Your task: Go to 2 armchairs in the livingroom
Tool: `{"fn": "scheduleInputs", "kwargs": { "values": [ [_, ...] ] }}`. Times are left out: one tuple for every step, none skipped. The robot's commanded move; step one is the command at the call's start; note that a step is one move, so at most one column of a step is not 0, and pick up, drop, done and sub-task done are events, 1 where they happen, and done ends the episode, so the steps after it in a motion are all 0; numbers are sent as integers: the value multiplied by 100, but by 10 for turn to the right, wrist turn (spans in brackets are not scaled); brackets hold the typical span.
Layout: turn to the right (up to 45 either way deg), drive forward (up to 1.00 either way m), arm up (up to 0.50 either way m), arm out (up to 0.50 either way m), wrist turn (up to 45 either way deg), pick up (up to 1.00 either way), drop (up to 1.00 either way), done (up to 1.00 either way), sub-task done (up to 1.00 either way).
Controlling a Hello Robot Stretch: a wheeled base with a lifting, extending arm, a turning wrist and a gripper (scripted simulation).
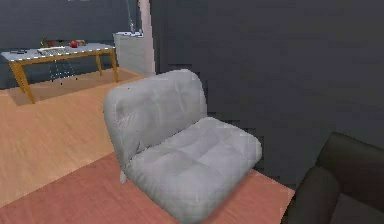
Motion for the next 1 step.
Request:
{"fn": "scheduleInputs", "kwargs": {
  "values": [
    [0, 0, 0, 0, 0, 0, 0, 100, 0]
  ]
}}
